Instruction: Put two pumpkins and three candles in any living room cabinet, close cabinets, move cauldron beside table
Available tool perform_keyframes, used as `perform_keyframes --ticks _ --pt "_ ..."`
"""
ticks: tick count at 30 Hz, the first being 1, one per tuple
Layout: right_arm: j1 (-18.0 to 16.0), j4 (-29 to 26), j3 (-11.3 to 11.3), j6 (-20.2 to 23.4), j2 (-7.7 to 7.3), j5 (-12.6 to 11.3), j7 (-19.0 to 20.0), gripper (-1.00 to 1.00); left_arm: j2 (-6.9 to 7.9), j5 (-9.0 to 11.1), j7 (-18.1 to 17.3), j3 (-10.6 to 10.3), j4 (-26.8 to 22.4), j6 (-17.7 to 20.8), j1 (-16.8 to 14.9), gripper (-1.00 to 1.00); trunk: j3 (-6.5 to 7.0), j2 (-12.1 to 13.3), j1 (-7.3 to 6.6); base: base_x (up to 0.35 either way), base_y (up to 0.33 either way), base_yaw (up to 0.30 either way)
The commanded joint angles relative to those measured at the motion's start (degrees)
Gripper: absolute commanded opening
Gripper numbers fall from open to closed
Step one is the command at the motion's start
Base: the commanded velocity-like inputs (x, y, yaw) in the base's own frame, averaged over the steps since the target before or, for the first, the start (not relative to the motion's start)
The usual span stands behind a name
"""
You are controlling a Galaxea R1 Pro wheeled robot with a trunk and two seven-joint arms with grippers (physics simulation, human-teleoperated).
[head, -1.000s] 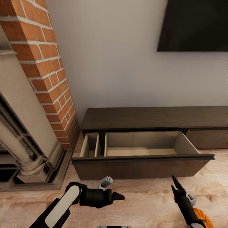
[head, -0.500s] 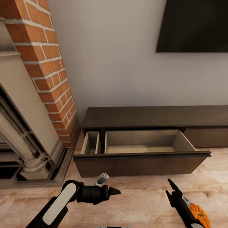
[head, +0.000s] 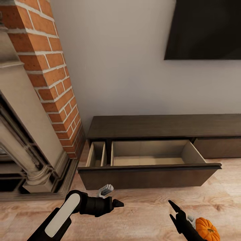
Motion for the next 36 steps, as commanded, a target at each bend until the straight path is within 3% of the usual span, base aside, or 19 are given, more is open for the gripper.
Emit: perform_keyframes --ticks 1,4,10,14,20,27,36 --pt "-0.03 0.68 0.08 0.3 0.01 -0.16 -0.01 1.0 -0.01 0.61 1.32 -0.13 -0.04 0.0 -0.05 1.0 0.14 0.4 -0.24 0.0 0.0 0.0" --pt "-0.02 1.15 0.14 0.16 0.06 1.35 -0.28 1.0 -0.04 0.32 1.9 -0.14 -0.05 0.0 -0.05 1.0 0.68 1.6 -0.89 0.0 0.0 0.0" --pt "-0.02 0.39 0.24 0.15 0.08 13.82 -0.85 1.0 -0.31 0.05 3.98 -0.82 -0.36 -0.09 -0.05 1.0 1.75 4.01 -2.21 0.0 0.0 0.0" --pt "-0.02 0.27 0.18 0.08 0.13 18.32 -1.33 1.0 -0.57 0.28 7.57 -0.77 -0.53 -0.09 -0.05 1.0 2.47 5.61 -3.09 0.0 0.0 0.0" --pt "-0.02 0.1 0.4 -0.01 -0.02 19.95 -1.98 1.0 -1.22 0.01 9.22 -1.45 -0.58 -0.17 -0.07 1.0 3.55 8.02 -4.41 0.0 0.0 0.0" --pt "-0.02 -0.34 5.37 -1.44 0.19 19.85 -2.26 1.0 -1.36 -0.03 9.44 -1.62 -0.58 -0.2 -0.05 1.0 4.81 10.82 -5.95 0.0 0.0 0.0" --pt "-0.02 -0.29 6.02 -2.15 0.26 19.67 -2.31 1.0 -1.37 0.02 9.45 -1.7 -0.58 -0.22 -0.04 1.0 6.42 14.43 -7.92 0.0 0.0 0.0"
